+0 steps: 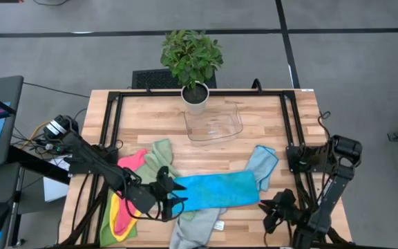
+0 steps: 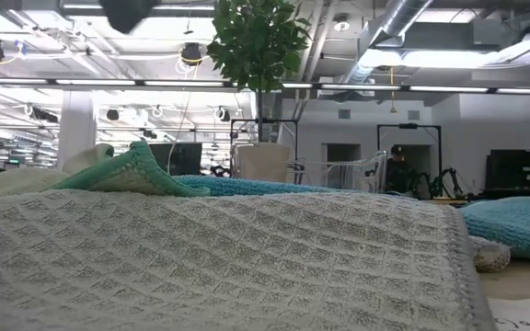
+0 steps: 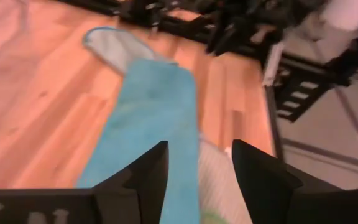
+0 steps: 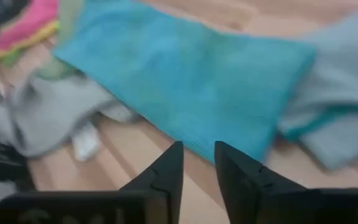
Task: Fold microfiber towels
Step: Fold the blue microfiber cloth
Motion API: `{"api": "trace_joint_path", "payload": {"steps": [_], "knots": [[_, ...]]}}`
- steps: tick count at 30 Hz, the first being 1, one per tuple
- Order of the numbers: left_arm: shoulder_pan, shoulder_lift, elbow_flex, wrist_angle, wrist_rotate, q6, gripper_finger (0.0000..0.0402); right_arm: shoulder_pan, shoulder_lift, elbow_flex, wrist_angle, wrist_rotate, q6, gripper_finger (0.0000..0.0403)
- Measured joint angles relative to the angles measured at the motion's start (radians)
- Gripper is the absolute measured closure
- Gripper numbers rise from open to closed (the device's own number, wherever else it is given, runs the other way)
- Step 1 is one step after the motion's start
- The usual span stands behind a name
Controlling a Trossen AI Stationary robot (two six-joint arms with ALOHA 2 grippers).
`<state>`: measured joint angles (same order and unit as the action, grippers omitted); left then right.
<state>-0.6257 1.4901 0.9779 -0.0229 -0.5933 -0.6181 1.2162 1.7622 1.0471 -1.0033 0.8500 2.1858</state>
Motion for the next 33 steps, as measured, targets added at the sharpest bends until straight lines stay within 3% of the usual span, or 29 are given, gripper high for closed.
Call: {"api": "trace_joint_path", "payload": {"steps": [3, 10, 14, 18, 24, 28, 33], "knots": [[0.042, 0.046, -0.029, 0.121, 0.076, 0.031, 0.0255, 0.006, -0.048, -0.086, 0.127, -0.024, -0.038, 0.0311], [0.068, 0.197, -0.047, 0.218, 0.155, 0.010, 0.0314, -0.048, -0.033, -0.212, 0.445, -0.101, -0.221, 0.0353], [0.069, 0.266, -0.048, 0.212, 0.154, -0.029, 0.0341, -0.093, -0.007, -0.214, 0.426, -0.120, -0.222, 0.0373], [0.070, 0.325, -0.048, 0.207, 0.195, -0.075, 0.0360, -0.128, 0.024, -0.216, 0.417, -0.210, -0.228, 0.0387], [0.069, 0.346, -0.047, 0.190, 0.239, -0.104, 0.0377, -0.132, 0.035, -0.211, 0.413, -0.243, -0.223, 0.0376], [0.074, 0.346, -0.047, 0.200, 0.244, -0.090, 0.0381, -0.129, -0.007, -0.213, 0.398, -0.248, -0.224, 0.0363], [0.077, 0.346, -0.047, 0.199, 0.248, -0.101, 0.0381, -0.103, -0.157, -0.190, 0.349, -0.192, -0.280, 0.0350]]}}
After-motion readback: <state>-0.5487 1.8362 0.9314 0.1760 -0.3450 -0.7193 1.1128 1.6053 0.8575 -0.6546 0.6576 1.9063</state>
